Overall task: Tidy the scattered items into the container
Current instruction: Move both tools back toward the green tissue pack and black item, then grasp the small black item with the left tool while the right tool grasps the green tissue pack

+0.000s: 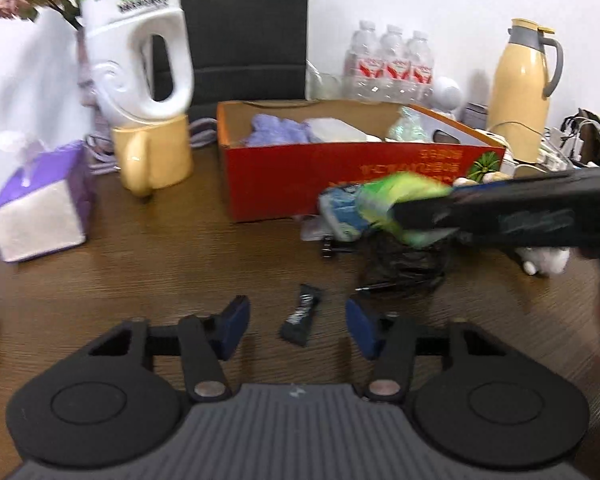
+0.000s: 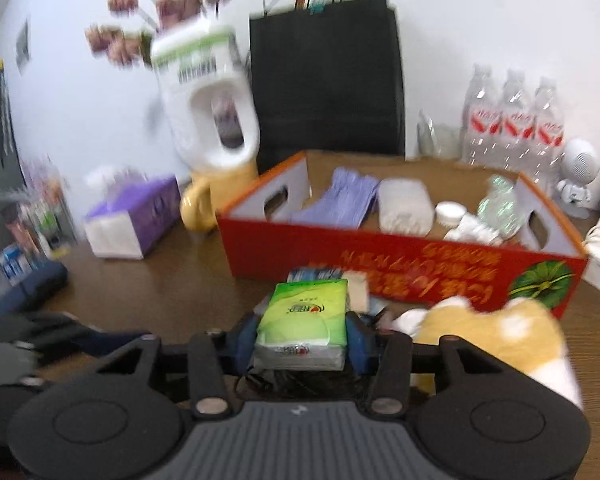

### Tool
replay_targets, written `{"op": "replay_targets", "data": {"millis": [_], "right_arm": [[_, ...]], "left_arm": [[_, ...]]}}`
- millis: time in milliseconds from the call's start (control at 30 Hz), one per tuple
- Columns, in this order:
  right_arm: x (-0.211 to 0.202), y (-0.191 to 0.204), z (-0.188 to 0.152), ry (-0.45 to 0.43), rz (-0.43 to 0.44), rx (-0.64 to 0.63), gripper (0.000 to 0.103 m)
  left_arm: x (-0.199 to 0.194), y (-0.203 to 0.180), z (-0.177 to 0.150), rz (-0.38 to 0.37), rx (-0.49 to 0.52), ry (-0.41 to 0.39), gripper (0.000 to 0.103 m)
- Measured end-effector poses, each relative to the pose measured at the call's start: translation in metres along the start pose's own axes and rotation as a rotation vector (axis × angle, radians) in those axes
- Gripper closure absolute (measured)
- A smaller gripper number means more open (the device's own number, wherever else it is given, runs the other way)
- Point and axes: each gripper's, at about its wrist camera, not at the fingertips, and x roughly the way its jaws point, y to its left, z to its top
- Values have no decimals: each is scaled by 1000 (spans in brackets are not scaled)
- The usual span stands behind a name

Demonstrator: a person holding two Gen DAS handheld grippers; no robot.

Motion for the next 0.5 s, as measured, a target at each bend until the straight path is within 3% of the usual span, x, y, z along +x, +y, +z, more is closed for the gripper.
{"op": "replay_targets", "data": {"millis": [67,100,233,500], "right_arm": [[-22,-8,-1,-29,1,0,58],[-30,-11,-2,-29,-3,2,58],[-56,-24,-20,3,-4,24,58],[-80,-21,-66,63,-62,-7,56]], "left_arm": [[5,-2,2,-14,-14,19,62],[7,-2,2,-16,-20,26,73],[9,0,3,9,-45,28,90],[-16,-5,-4,50,-127,-4,93]]}}
